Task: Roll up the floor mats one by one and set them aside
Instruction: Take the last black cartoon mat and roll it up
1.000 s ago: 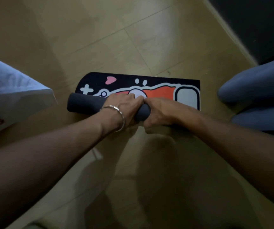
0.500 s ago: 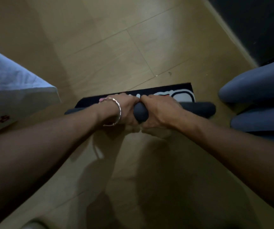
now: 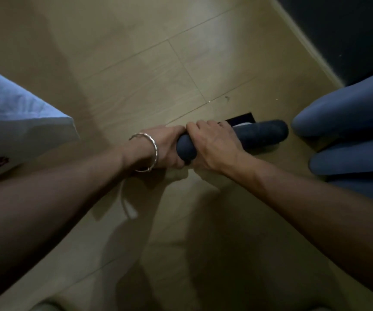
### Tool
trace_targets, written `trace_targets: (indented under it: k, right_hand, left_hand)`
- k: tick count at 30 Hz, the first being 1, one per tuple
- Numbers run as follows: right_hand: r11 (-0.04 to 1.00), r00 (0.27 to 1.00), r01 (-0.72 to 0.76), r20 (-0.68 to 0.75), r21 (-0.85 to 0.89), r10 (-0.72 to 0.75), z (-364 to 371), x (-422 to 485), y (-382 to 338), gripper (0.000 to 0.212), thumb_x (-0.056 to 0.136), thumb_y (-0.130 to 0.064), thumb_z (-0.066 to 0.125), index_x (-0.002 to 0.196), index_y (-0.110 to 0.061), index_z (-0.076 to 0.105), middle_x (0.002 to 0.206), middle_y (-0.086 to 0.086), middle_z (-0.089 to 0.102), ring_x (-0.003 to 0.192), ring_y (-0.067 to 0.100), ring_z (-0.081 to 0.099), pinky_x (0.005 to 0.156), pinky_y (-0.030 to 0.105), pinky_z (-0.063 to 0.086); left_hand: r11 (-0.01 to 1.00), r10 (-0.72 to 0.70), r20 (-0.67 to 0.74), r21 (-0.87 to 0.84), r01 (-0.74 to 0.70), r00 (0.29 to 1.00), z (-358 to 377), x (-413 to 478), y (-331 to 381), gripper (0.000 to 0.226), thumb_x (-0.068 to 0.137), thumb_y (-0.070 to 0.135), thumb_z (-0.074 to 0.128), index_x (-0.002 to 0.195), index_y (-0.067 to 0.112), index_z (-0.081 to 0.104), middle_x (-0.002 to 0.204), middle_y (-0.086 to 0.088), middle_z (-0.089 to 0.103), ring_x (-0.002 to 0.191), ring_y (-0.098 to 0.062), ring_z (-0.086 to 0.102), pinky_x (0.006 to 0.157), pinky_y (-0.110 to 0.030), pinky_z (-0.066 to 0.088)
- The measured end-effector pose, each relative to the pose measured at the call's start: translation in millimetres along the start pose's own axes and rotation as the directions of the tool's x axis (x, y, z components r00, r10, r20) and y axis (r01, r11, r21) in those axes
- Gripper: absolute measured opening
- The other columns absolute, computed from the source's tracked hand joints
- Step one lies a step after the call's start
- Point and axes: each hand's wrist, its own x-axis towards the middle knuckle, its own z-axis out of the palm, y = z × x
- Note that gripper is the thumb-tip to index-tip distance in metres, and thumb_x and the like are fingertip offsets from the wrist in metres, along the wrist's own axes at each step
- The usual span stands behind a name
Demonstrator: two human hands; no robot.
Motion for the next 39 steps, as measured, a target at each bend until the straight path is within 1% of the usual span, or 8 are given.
trace_targets:
  k: [5,8,13,19,25,29,34,39]
  right_hand:
    - [0.935,0.94,-0.154,0.34,0.319,0.039,-13.6,9.2,15.0,0.067,0.072,-0.031,0.077,0.129,-0.017,0.044,0.113,0.002,0.055,0.104,0.023,0.056,0.087,0.034,0.049]
    - [0.929,0.954,-0.13,0.299,0.345,0.022,-12.3,3.4,16.9,0.07,0.072,-0.032,0.077,0.131,-0.018,0.043,0.121,0.005,0.055,0.107,0.024,0.056,0.092,0.038,0.05]
    - [1.0,0.99,0.002,0.14,0.027,-0.006,-11.7,6.1,14.4,0.069,0.079,-0.038,0.072,0.133,-0.017,0.034,0.123,0.006,0.052,0.108,0.025,0.055,0.092,0.04,0.048]
    - [0.944,0.973,-0.117,0.224,0.308,0.047,-18.6,3.2,21.5,0.068,0.066,-0.033,0.078,0.124,-0.02,0.046,0.114,0.003,0.058,0.092,0.02,0.055,0.075,0.031,0.048]
    - [0.994,0.967,-0.037,-0.249,0.108,0.063,-10.4,2.2,10.4,0.064,0.082,-0.037,0.065,0.136,-0.017,0.038,0.137,0.009,0.037,0.125,0.025,0.037,0.107,0.038,0.029]
    - [0.965,0.889,-0.001,-0.441,0.263,0.121,-20.3,0.8,-1.2,0.057,0.084,-0.021,0.059,0.137,-0.011,0.041,0.139,0.012,0.034,0.126,0.026,0.035,0.105,0.036,0.033]
    - [0.641,0.928,-0.086,-0.172,0.763,0.33,-34.8,9.6,-12.2,0.063,0.093,-0.033,0.05,0.148,-0.017,0.024,0.143,0.006,0.032,0.123,0.021,0.044,0.096,0.03,0.041]
    - [0.36,0.896,-0.145,-0.033,0.922,0.444,-38.0,20.8,-4.0,0.086,0.081,-0.046,0.065,0.149,-0.022,0.017,0.141,0.005,0.045,0.123,0.024,0.05,0.102,0.041,0.043]
  left_hand:
    - [0.931,0.181,-0.163,0.345,-0.116,0.97,1.6,-11.2,8.3,0.056,0.083,0.042,0.062,0.129,0.021,0.037,0.117,-0.004,0.05,0.102,-0.024,0.053,0.076,-0.034,0.043]
    - [0.93,0.141,-0.103,0.355,-0.096,0.985,-1.4,-7.3,7.5,0.056,0.079,0.047,0.064,0.125,0.025,0.041,0.11,-0.003,0.057,0.096,-0.025,0.058,0.07,-0.033,0.043]
    - [0.998,0.029,-0.003,-0.047,-0.03,1.0,-8.1,-6.2,1.4,0.062,0.063,0.039,0.076,0.118,0.027,0.05,0.1,0.001,0.064,0.087,-0.024,0.061,0.077,-0.034,0.053]
    - [0.925,0.18,-0.163,0.362,-0.111,0.97,1.6,-4.3,5.9,0.064,0.074,0.047,0.066,0.127,0.028,0.035,0.109,-0.001,0.057,0.097,-0.029,0.06,0.065,-0.032,0.043]
    - [0.954,-0.184,-0.188,-0.271,0.13,0.965,-1.4,2.1,1.1,0.058,0.046,0.059,0.065,0.091,0.028,0.046,0.09,-0.005,0.064,0.081,-0.028,0.062,0.074,-0.042,0.054]
    - [0.866,-0.35,-0.246,-0.454,0.211,0.904,-12.5,0.3,6.7,0.058,0.052,0.058,0.061,0.096,0.024,0.047,0.088,-0.004,0.063,0.082,-0.028,0.062,0.075,-0.041,0.054]
    - [0.731,-0.475,-0.23,-0.641,0.235,0.85,-16.7,4.8,14.6,0.043,0.082,0.038,0.063,0.112,0.013,0.045,0.093,-0.007,0.058,0.074,-0.024,0.052,0.063,-0.031,0.04]
    - [0.665,-0.409,-0.257,-0.741,0.093,0.875,-17.4,0.1,31.9,0.046,0.08,0.032,0.068,0.108,0.014,0.037,0.081,0.002,0.052,0.069,-0.013,0.054,0.053,-0.028,0.042]
